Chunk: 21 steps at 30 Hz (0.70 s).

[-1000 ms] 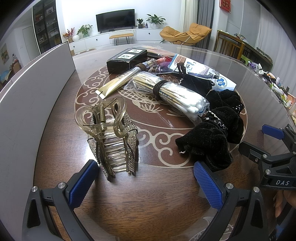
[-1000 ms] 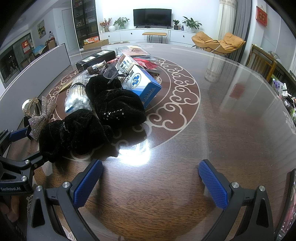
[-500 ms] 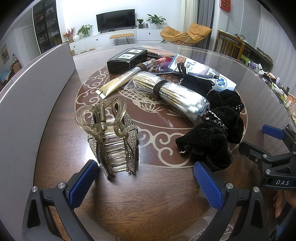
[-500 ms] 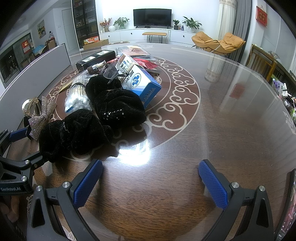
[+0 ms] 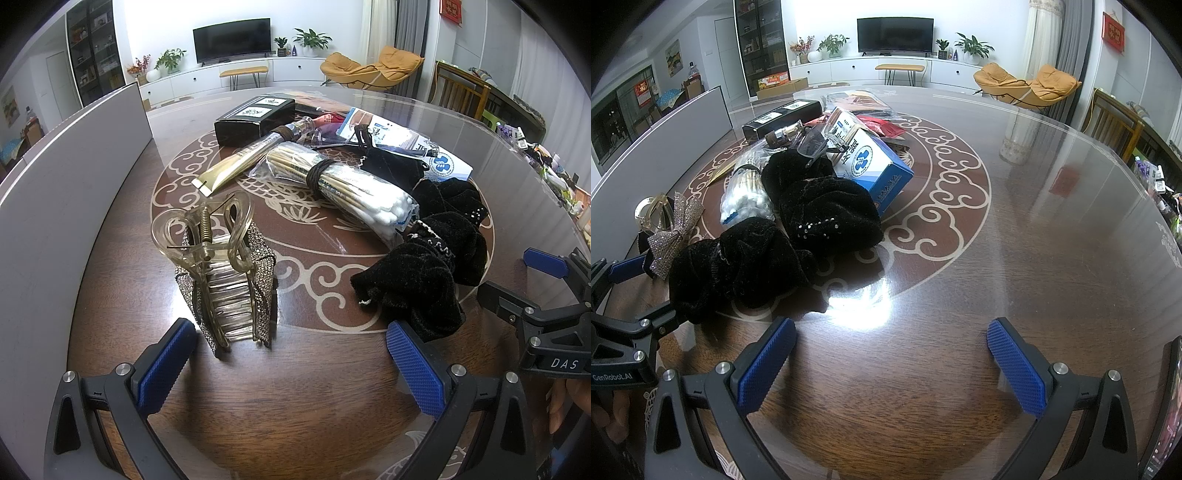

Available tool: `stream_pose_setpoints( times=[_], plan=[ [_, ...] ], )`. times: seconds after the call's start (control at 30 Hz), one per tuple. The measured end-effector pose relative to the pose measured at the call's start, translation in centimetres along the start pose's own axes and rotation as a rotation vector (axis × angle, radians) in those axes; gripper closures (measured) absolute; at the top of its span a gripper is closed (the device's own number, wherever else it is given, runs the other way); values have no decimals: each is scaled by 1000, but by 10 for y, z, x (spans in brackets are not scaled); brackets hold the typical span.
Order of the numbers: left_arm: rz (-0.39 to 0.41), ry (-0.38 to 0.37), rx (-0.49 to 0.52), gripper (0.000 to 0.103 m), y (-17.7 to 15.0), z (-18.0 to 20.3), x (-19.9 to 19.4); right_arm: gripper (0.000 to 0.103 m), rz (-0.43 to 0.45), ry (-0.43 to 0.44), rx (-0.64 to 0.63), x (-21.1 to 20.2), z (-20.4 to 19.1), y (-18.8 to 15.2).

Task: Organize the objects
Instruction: 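Reach the left tool to the clear claw clip and close on it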

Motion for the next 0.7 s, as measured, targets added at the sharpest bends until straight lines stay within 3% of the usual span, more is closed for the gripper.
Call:
stream_pose_setpoints(
  times=[0.7],
  plan=[
    [-15,16,-15,0,-27,-15,-21,0,1,0,1,0,0,-1]
  ],
)
Point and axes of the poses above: each gripper's, at about its wrist camera, not at the fingertips, and x roughly the way its jaws point, z to its right, y to its top, the point moved 5 cm from there along x, roughly the way its jaws point, and after that the axes turned 13 degrees about -x, right-handed, at the moved point
